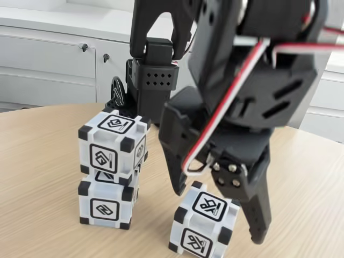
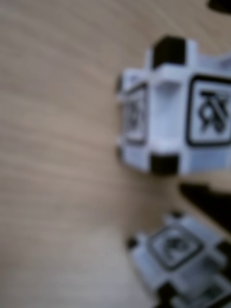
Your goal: Stack cubes from left to right.
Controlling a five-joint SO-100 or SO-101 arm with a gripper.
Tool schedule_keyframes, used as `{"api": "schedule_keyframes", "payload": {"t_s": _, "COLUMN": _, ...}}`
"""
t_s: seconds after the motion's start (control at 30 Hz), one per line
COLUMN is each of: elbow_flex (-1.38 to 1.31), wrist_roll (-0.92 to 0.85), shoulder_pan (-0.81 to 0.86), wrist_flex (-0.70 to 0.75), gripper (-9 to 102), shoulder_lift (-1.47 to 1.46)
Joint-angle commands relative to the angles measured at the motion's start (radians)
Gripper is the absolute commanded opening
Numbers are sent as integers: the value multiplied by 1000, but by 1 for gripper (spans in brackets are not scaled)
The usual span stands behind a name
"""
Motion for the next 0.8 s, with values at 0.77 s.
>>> {"api": "schedule_keyframes", "payload": {"t_s": 0.77, "elbow_flex": -40, "wrist_roll": 57, "shoulder_pan": -8, "wrist_flex": -11, "gripper": 23, "shoulder_lift": -115}}
